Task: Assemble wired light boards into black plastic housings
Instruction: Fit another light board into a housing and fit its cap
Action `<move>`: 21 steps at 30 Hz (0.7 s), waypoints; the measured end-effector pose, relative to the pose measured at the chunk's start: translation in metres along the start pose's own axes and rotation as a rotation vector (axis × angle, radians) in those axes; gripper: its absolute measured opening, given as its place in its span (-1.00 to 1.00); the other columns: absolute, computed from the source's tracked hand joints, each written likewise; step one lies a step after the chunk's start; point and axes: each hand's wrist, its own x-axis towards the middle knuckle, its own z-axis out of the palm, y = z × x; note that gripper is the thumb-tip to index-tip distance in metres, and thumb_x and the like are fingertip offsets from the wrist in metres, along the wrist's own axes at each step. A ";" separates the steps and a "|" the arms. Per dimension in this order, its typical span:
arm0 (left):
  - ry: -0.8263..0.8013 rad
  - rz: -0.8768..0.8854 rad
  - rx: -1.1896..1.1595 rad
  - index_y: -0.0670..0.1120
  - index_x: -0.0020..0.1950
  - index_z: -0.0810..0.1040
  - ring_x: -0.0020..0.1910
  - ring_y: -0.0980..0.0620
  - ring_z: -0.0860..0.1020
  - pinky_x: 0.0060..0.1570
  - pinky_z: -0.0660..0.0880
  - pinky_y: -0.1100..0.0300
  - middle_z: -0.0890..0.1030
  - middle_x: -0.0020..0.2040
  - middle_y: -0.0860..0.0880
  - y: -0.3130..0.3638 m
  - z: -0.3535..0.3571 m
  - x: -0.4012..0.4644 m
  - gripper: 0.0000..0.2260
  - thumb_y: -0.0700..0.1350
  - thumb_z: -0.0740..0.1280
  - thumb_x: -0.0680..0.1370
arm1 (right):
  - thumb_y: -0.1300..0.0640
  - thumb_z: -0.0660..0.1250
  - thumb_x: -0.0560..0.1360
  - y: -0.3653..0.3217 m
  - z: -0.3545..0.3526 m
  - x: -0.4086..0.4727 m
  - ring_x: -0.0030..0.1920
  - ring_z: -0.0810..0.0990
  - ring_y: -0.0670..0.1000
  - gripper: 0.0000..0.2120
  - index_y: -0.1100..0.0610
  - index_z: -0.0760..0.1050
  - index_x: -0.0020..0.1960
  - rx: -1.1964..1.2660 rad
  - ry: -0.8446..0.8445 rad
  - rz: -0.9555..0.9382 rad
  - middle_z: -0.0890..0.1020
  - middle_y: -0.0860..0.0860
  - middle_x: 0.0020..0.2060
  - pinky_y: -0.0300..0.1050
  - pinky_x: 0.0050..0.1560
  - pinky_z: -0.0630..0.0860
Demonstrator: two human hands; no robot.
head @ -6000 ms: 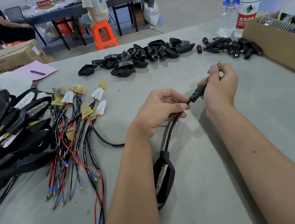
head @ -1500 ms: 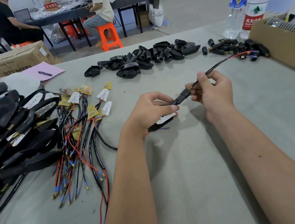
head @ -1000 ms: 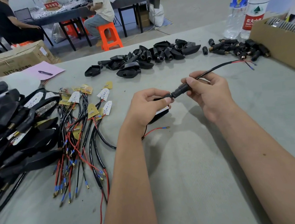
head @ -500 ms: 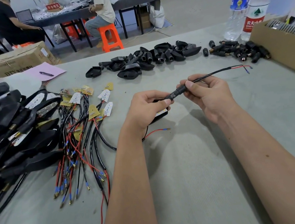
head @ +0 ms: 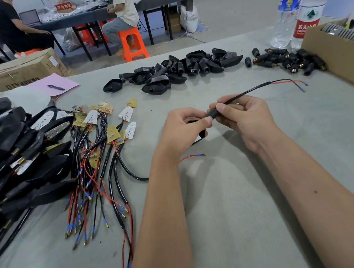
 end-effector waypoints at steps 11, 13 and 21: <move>-0.047 -0.040 -0.006 -0.11 0.08 0.71 -0.06 -0.06 0.71 0.18 0.58 0.06 0.74 -0.04 -0.17 -0.006 -0.019 0.000 -0.86 -0.21 0.49 0.53 | 0.30 0.41 0.59 -0.008 -0.011 0.009 -0.21 0.74 0.11 -0.98 0.25 0.60 -0.03 0.182 0.242 0.062 0.72 0.14 -0.22 -0.20 -0.18 0.65; -0.078 -0.077 -0.052 -0.13 0.14 0.68 -0.03 -0.12 0.73 0.13 0.63 0.10 0.75 -0.02 -0.16 -0.006 -0.022 0.000 -0.79 -0.30 0.47 0.53 | 0.31 0.41 0.58 -0.007 -0.011 0.009 -0.23 0.73 0.10 -0.97 0.25 0.60 -0.05 0.201 0.287 0.056 0.72 0.15 -0.23 -0.20 -0.19 0.64; -0.062 -0.107 -0.222 -0.24 0.16 0.66 -0.13 -0.14 0.74 -0.18 0.63 0.23 0.74 -0.05 -0.20 -0.009 -0.026 -0.003 -0.77 -0.41 0.41 0.53 | 0.30 0.45 0.56 -0.005 -0.012 0.010 -0.30 0.70 0.02 -0.94 0.23 0.59 -0.07 0.105 0.291 0.039 0.73 0.10 -0.27 -0.24 -0.28 0.61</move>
